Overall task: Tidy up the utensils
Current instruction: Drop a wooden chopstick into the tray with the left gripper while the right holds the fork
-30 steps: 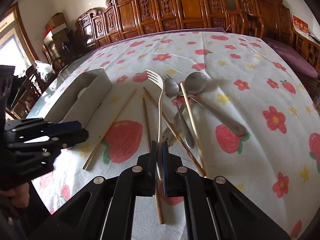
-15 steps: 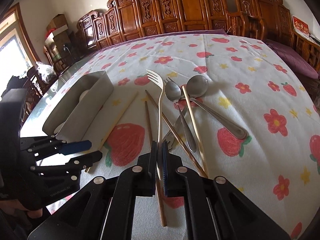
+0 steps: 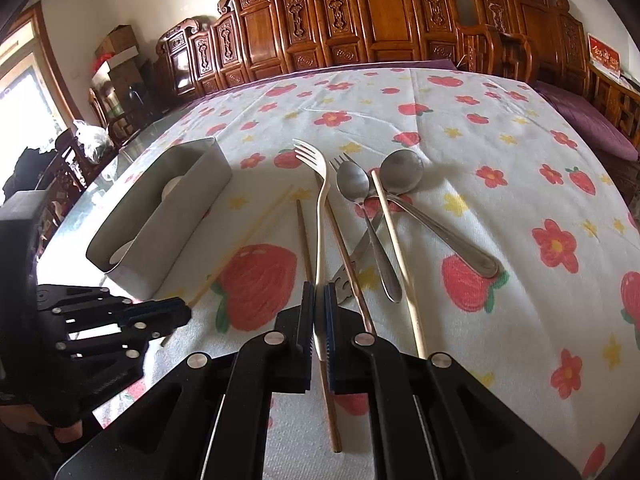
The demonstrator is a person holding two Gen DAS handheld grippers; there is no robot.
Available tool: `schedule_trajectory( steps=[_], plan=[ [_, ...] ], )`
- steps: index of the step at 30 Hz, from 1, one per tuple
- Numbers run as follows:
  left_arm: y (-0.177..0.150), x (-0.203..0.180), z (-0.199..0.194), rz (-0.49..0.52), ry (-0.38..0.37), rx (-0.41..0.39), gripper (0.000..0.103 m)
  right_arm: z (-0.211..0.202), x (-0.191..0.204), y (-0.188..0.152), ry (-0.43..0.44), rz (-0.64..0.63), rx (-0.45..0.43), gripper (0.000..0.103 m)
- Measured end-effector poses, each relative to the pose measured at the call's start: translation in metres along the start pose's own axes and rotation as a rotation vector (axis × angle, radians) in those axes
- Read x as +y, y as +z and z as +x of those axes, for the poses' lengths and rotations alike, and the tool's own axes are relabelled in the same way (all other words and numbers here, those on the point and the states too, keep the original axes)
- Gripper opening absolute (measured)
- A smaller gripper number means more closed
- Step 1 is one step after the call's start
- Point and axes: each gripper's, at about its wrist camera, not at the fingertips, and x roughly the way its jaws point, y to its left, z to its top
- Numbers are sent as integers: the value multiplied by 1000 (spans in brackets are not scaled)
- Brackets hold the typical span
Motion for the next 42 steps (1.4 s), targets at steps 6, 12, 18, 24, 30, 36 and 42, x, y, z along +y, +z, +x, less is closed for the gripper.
schedule_trajectory(
  steps=[6, 12, 18, 24, 30, 36, 42],
  plan=[
    [-2, 12, -31, -34, -15, -47, 4, -1, 3, 0, 10, -8, -4, 6],
    [-4, 23, -63, -63, -24, -102, 4, -4, 9, 0, 27, -17, -9, 6],
    [-6, 35, -85, -81, -20, -132, 4, -11, 22, 0, 54, -35, -22, 6],
    [-6, 53, -96, -97, -5, -141, 4, -19, 41, 1, 90, -67, -40, 6],
    [-3, 77, -93, -101, 21, -126, 4, -22, 56, -1, 108, -95, -44, 6],
    [2, 101, -75, -122, 37, -79, 4, -21, 60, -3, 110, -103, -33, 6],
    [8, 116, -55, -119, 46, -34, 4, -17, 60, -5, 103, -109, -21, 6]
  ],
)
